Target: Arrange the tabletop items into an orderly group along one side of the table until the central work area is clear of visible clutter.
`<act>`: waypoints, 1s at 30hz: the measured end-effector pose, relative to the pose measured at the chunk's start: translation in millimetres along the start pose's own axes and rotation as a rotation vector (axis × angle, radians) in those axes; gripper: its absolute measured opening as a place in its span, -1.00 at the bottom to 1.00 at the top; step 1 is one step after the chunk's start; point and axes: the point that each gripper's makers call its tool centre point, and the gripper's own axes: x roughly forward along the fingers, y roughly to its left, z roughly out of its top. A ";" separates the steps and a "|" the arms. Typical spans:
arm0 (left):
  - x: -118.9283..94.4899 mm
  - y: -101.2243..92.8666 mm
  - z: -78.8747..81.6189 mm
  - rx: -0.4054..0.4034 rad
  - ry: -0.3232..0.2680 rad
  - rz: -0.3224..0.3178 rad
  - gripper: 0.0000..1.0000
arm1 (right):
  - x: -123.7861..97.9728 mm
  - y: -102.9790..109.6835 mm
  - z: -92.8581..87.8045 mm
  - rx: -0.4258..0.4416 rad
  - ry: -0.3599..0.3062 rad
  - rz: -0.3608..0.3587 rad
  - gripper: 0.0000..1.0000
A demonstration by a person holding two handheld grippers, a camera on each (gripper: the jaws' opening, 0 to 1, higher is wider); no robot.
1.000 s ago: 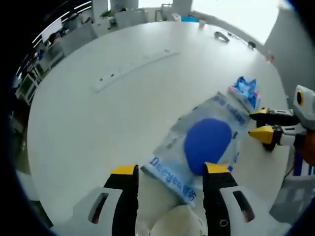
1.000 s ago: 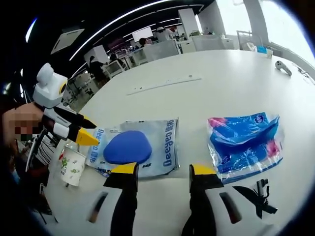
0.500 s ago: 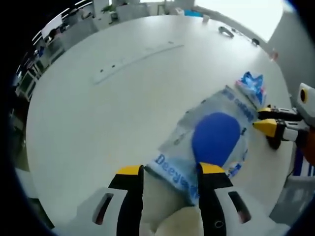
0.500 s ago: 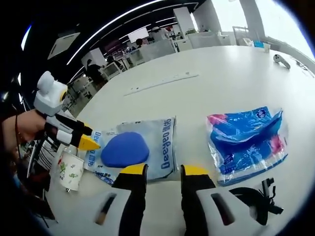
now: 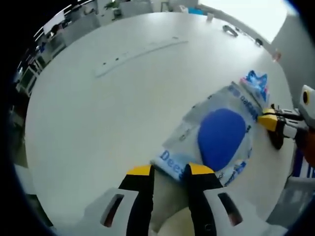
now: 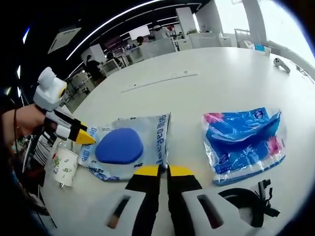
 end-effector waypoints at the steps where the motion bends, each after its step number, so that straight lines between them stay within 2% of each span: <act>1: 0.1 -0.6 0.0 -0.001 0.001 -0.001 -0.58 | 0.0 0.6 0.0 0.005 -0.001 0.002 -0.98; 10: 1.3 -6.3 -1.9 -0.011 0.016 -0.027 -0.80 | -0.3 0.9 0.8 0.001 0.001 0.006 -1.00; 15: 1.3 -9.6 -1.4 -0.048 0.017 -0.054 -0.90 | -1.9 0.5 0.0 -0.001 0.004 0.004 -1.00; 30: -1.4 -19.7 6.6 -0.052 0.001 -0.083 -1.00 | -10.0 -3.6 1.4 -0.006 -0.003 -0.006 -1.00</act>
